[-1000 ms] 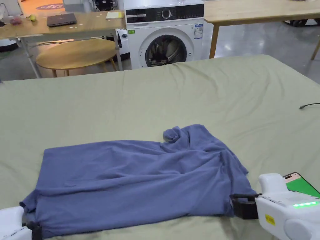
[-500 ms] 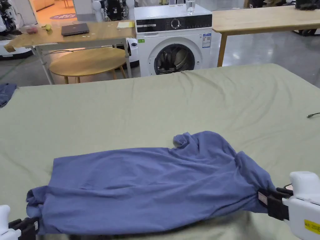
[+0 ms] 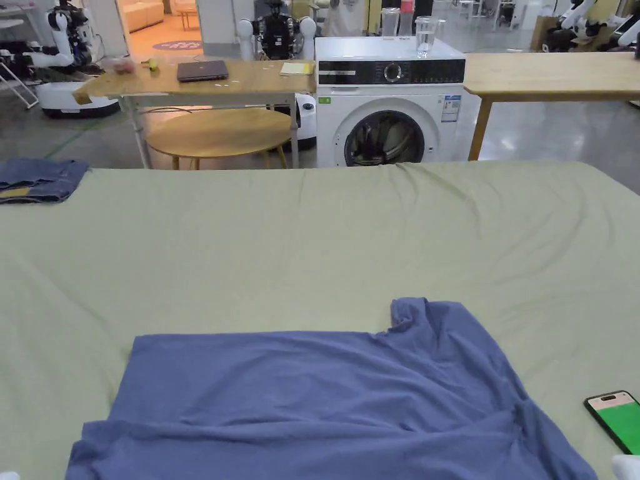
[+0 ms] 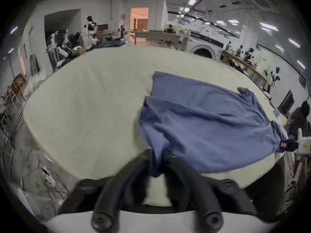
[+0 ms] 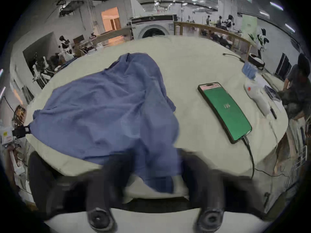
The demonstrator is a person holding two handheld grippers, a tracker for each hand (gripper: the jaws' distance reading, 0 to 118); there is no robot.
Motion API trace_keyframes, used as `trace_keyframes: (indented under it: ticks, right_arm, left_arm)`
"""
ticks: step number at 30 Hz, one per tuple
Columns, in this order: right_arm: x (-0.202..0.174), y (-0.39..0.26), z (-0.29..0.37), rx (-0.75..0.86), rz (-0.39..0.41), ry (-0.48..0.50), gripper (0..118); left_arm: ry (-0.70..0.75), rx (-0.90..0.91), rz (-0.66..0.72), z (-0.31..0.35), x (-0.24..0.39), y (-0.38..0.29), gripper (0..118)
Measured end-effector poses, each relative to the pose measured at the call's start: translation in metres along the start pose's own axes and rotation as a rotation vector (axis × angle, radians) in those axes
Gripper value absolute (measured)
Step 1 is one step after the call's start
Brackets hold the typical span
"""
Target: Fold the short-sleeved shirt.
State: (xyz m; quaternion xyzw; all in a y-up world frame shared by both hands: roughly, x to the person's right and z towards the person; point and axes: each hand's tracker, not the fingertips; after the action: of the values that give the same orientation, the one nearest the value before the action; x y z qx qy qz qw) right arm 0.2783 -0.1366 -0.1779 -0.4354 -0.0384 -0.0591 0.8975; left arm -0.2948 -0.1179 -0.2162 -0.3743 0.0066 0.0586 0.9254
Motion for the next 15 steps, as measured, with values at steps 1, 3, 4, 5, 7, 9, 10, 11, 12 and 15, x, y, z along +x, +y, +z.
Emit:
trace_keyframes:
  ticks: [1,3,4,5,7,9,10,11,12,15]
  right_arm:
    - [-0.005,0.006,0.007,0.021,0.008,0.018,104]
    - [-0.024,0.026,0.025,0.135,0.004,0.073,107]
    - [-0.033,0.038,0.034,0.188,0.005,0.095,107]
    - [-0.047,0.050,0.042,0.251,0.017,0.120,107]
    - [-0.076,0.067,0.057,0.384,0.050,0.167,107]
    - [-0.102,0.079,0.065,0.501,0.073,0.174,107]
    - [-0.113,0.081,0.068,0.543,0.088,0.168,106]
    - [-0.123,0.082,0.070,0.580,0.108,0.156,94]
    - [-0.129,0.081,0.069,0.599,0.124,0.158,63]
    - [-0.142,0.080,0.065,0.577,0.136,0.167,0]
  left_arm:
    - [0.048,0.067,-0.041,0.009,0.007,0.006,62]
    - [0.059,0.166,-0.102,0.021,0.020,0.024,111]
    - [0.041,0.217,-0.119,0.028,0.030,0.033,110]
    - [0.028,0.259,-0.140,0.032,0.044,0.045,110]
    - [-0.007,0.317,-0.199,0.039,0.075,0.063,110]
    - [-0.054,0.353,-0.244,0.041,0.099,0.075,110]
    - [-0.063,0.363,-0.256,0.039,0.106,0.078,110]
    - [-0.058,0.356,-0.266,0.038,0.113,0.080,107]
    - [-0.057,0.349,-0.282,0.036,0.120,0.081,91]
    - [-0.101,0.269,-0.275,0.022,0.118,0.072,0]
